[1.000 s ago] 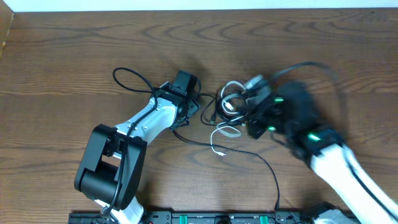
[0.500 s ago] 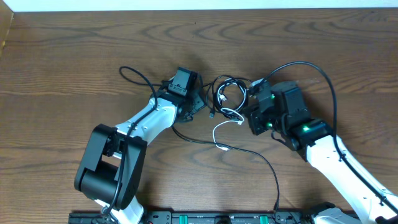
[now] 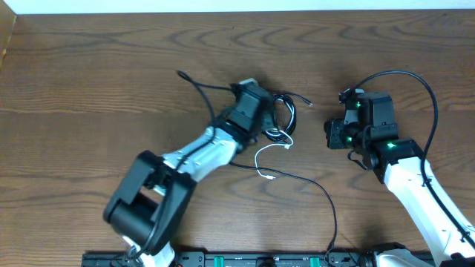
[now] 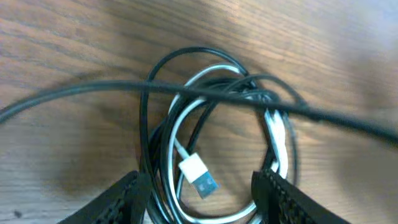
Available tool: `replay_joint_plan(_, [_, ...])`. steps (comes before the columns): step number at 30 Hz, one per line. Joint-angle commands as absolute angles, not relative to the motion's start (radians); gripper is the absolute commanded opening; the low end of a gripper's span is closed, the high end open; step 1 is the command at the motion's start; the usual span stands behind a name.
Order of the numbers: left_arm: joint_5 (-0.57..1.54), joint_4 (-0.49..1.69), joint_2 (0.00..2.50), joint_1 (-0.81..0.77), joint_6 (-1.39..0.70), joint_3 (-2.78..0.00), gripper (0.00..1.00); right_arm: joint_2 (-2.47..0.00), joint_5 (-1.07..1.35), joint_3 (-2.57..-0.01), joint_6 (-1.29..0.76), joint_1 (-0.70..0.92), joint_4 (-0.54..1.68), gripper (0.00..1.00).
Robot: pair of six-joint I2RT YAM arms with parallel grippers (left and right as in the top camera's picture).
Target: Untangle cables
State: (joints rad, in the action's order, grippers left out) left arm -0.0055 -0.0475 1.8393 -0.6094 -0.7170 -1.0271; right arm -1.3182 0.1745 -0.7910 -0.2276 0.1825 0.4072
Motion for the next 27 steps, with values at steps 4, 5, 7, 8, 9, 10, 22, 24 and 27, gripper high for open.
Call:
replay_joint_plan(4, [-0.219,-0.042,1.934,-0.653,-0.708,-1.031,0.51,-1.313,0.167,-0.802,-0.238,0.176,0.439,0.23])
replay_joint_plan(5, [-0.219,-0.04,1.934,-0.652,-0.712,-1.031,0.5,-1.313,0.167,-0.802,-0.236,0.176,0.446,0.23])
replay_joint_plan(7, [-0.219,-0.041,1.932,-0.652,-0.712,-1.031,0.49,-1.313,0.166,-0.802,-0.227,0.176,0.45,0.24])
replay_joint_plan(8, [-0.218,-0.041,1.931,-0.653,-0.711,-1.031,0.36,-1.313,0.166,-0.802,-0.227,0.176,0.451,0.24])
replay_joint_plan(9, [-0.218,-0.04,1.93,-0.653,-0.712,-1.031,0.22,-1.313,0.166,-0.802,-0.227,0.176,0.45,0.24])
replay_joint_plan(10, [-0.218,-0.039,1.93,-0.653,-0.711,-1.031,0.15,-1.313,0.166,-0.802,-0.228,0.176,0.45,0.24])
replay_joint_plan(22, [0.44,0.173,1.776,-0.65,-0.271,-1.031,0.07,-1.313,0.305,-0.802,-0.197,0.178,0.464,0.24])
replay_joint_plan(24, [0.575,0.224,1.694,-0.65,-0.175,-1.031,0.07,-1.313,0.364,-0.802,-0.197,0.178,0.464,0.24])
replay_joint_plan(27, [0.669,0.266,1.589,-0.65,-0.078,-1.031,0.07,-1.313,0.469,-0.802,-0.197,0.177,0.463,0.23])
